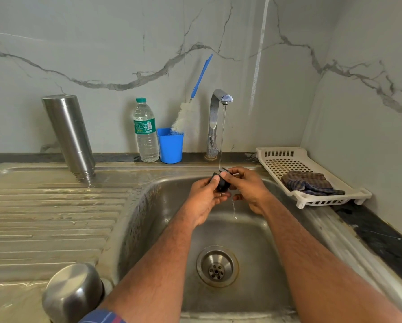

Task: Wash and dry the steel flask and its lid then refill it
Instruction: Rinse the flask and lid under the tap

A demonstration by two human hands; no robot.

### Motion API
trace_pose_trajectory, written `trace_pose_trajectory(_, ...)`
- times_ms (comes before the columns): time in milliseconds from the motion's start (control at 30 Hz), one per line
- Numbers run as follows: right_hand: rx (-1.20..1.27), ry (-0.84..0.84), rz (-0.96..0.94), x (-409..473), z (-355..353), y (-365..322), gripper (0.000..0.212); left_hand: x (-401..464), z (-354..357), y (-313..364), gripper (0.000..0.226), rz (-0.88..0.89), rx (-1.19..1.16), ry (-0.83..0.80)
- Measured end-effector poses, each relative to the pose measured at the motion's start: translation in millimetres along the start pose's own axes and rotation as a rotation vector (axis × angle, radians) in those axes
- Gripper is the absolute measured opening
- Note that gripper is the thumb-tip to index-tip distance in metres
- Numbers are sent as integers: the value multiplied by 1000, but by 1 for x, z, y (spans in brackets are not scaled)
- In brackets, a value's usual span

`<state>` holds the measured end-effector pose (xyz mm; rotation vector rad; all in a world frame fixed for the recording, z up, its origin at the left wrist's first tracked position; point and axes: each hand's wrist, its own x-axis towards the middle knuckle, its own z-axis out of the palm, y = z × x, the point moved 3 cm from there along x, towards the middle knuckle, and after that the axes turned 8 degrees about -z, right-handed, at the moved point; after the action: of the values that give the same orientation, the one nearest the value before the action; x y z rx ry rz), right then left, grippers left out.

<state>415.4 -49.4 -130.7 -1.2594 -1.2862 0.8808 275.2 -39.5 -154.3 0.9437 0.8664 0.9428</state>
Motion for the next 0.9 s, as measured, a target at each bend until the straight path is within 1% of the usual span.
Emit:
trace_pose_trajectory(67,112,-93,38,-3,-1,1,29,0,1,0,39,-21,5,5)
trace_pose_trajectory(167,250,-187,35,-4,1,-2,42,-1,2,1,53,-57,48,16)
trace_pose_trajectory(233,285,-246,27,-5,3,-3,46,-3,1,2,58,-71,60,40)
trace_pose_trajectory(300,284,-286,31,-5,7,-4,45,-3,-3,3,60,-61,82,99)
trace_pose_trajectory(367,256,-257,45,-4,10,-2,40,-1,-7,3,61,-39,117,166)
trace_pose_trajectory(433,260,-197,73,-1,12,2,38,-1,-7,2,52,-26,105,180)
trace_pose_trajectory(533,269,-169,104,0,15,7,37,-1,-6,2,23,6,96,158)
trace_pose_trajectory(567,263,-173,117,0,15,9,38,-2,-6,3,17,27,128,168)
trace_pose_trajectory(600,253,-180,132,-1,15,11,42,-3,-6,4,16,55,182,185)
trace_pose_trajectory(667,220,-207,154,-2,14,15,47,-4,-6,5,21,113,313,205)
trace_pose_trajectory(700,203,-219,157,-2,14,17,46,-5,-6,5,23,137,354,207)
trace_pose_trajectory(800,124,-233,137,-3,14,19,43,-5,-7,5,31,173,382,199)
trace_pose_trajectory(900,-77,-236,77,-4,14,17,42,-4,-10,4,37,194,412,189)
